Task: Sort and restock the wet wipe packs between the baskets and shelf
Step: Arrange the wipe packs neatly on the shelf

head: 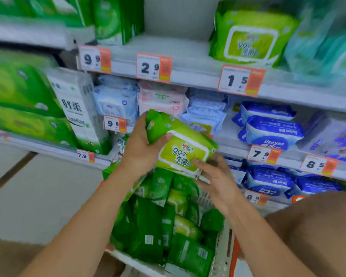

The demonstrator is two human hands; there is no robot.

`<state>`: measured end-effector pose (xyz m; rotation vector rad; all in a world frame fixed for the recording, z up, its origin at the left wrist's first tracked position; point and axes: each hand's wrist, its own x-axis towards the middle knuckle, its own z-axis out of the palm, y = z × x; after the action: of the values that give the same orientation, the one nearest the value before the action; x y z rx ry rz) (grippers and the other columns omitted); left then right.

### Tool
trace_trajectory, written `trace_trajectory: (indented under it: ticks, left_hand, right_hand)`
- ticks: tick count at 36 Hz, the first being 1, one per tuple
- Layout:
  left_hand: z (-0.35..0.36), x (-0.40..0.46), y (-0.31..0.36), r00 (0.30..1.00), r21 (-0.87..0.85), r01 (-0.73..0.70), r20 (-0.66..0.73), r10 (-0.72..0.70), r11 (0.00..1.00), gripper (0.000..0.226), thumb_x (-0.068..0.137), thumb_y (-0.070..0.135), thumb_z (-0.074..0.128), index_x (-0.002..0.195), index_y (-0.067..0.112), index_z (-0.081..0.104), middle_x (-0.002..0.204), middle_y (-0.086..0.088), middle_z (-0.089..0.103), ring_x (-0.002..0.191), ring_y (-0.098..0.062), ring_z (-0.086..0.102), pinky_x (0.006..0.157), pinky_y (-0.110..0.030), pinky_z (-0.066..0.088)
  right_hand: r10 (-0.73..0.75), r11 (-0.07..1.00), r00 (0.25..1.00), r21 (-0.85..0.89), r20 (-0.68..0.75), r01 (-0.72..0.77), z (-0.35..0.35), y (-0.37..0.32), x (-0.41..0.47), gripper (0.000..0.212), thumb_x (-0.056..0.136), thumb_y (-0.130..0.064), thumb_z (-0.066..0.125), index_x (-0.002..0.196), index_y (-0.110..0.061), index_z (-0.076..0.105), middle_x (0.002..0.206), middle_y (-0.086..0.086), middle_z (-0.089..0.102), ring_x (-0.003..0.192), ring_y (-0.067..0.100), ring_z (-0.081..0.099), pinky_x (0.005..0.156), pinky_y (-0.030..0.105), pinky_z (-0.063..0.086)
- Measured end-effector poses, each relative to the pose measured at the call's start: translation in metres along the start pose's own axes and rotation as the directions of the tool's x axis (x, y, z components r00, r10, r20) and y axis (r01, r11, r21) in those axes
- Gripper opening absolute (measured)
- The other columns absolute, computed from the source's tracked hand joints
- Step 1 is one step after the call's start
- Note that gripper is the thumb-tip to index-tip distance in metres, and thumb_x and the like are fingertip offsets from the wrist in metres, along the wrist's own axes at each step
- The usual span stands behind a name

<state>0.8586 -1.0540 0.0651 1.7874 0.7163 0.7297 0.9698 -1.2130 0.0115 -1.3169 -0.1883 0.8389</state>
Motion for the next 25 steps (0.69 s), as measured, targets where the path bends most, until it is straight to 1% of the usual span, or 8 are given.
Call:
trace_trajectory:
  ticks: [2, 4, 8, 10, 13, 16, 21, 25]
  left_hand:
    - [-0.003, 0.018, 0.035, 0.996, -0.007, -0.092, -0.006, 0.092, 0.996, 0.07, 0.083, 0.047, 0.067, 0.144, 0.028, 0.039, 0.129, 0.012, 0.062, 0.117, -0.008, 0.061, 0.103, -0.038, 0.049]
    - [0.001, 0.036, 0.069, 0.986, -0.041, -0.167, 0.009, 0.167, 0.985, 0.059, 0.09, 0.045, 0.064, 0.141, 0.03, 0.04, 0.124, 0.013, 0.064, 0.113, -0.006, 0.062, 0.099, -0.028, 0.05]
    - [0.024, 0.073, 0.13, 0.938, -0.112, -0.331, 0.065, 0.339, 0.937, 0.054, 0.093, 0.017, 0.063, 0.14, 0.014, 0.036, 0.114, 0.012, 0.061, 0.094, 0.012, 0.061, 0.078, -0.008, 0.048]
    - [0.037, 0.092, 0.154, 0.902, -0.128, -0.402, 0.117, 0.416, 0.907, 0.058, 0.092, 0.004, 0.063, 0.141, 0.009, 0.033, 0.114, 0.014, 0.057, 0.09, 0.019, 0.058, 0.076, -0.004, 0.045]
    - [0.055, 0.121, 0.179, 0.866, -0.169, -0.432, 0.197, 0.46, 0.886, 0.062, 0.093, 0.002, 0.062, 0.144, 0.013, 0.028, 0.122, 0.012, 0.057, 0.096, 0.015, 0.059, 0.084, -0.007, 0.047]
    - [0.075, 0.151, 0.176, 0.884, -0.171, -0.363, 0.247, 0.397, 0.916, 0.059, 0.095, 0.011, 0.061, 0.143, 0.019, 0.027, 0.121, 0.012, 0.059, 0.099, 0.007, 0.061, 0.09, -0.016, 0.052]
    - [0.101, 0.181, 0.144, 0.918, -0.022, -0.298, 0.267, 0.293, 0.954, 0.068, 0.091, 0.015, 0.067, 0.146, 0.015, 0.026, 0.12, 0.003, 0.058, 0.102, -0.012, 0.061, 0.097, -0.035, 0.052]
    - [0.105, 0.195, 0.14, 0.941, 0.154, -0.291, 0.227, 0.253, 0.944, 0.069, 0.089, 0.037, 0.069, 0.144, 0.019, 0.032, 0.119, 0.002, 0.06, 0.105, -0.021, 0.059, 0.09, -0.029, 0.045]
  right_hand:
    - [-0.184, 0.982, 0.983, -0.057, -0.026, 0.182, 0.006, -0.041, -0.007, 0.035, 0.075, -0.013, 0.082, 0.097, -0.019, 0.054, 0.095, -0.009, 0.072, 0.084, 0.004, 0.069, 0.08, 0.034, 0.05]
    - [-0.371, 0.923, 0.926, -0.127, -0.061, 0.362, 0.008, -0.085, -0.01, 0.034, 0.08, -0.01, 0.081, 0.103, -0.016, 0.057, 0.108, -0.002, 0.073, 0.09, 0.004, 0.069, 0.075, 0.024, 0.053]
    - [-0.653, 0.741, 0.756, -0.24, -0.043, 0.627, 0.003, -0.167, -0.004, 0.039, 0.084, -0.005, 0.076, 0.111, -0.023, 0.055, 0.1, -0.02, 0.072, 0.089, -0.001, 0.069, 0.076, 0.018, 0.055]
    - [-0.729, 0.664, 0.682, -0.311, -0.062, 0.68, -0.003, -0.199, 0.004, 0.051, 0.082, -0.01, 0.079, 0.123, -0.022, 0.051, 0.108, -0.017, 0.069, 0.091, -0.001, 0.069, 0.076, 0.019, 0.056]
    - [-0.801, 0.568, 0.591, -0.433, -0.094, 0.7, -0.016, -0.235, 0.019, 0.064, 0.081, -0.018, 0.081, 0.133, -0.026, 0.045, 0.12, -0.012, 0.065, 0.1, 0.003, 0.068, 0.087, 0.027, 0.055]
    - [-0.836, 0.482, 0.542, -0.582, -0.083, 0.655, -0.032, -0.256, 0.044, 0.056, 0.08, -0.023, 0.082, 0.129, -0.026, 0.053, 0.111, -0.016, 0.069, 0.098, 0.003, 0.067, 0.09, 0.034, 0.055]
    - [-0.732, 0.496, 0.678, -0.732, -0.062, 0.468, -0.052, -0.254, 0.09, 0.048, 0.082, -0.022, 0.081, 0.122, -0.013, 0.055, 0.106, -0.005, 0.064, 0.101, 0.021, 0.065, 0.089, 0.038, 0.052]
    - [-0.725, 0.426, 0.687, -0.819, -0.054, 0.385, -0.06, -0.258, 0.104, 0.057, 0.075, -0.028, 0.086, 0.12, -0.012, 0.054, 0.113, 0.003, 0.068, 0.1, 0.024, 0.065, 0.084, 0.035, 0.051]
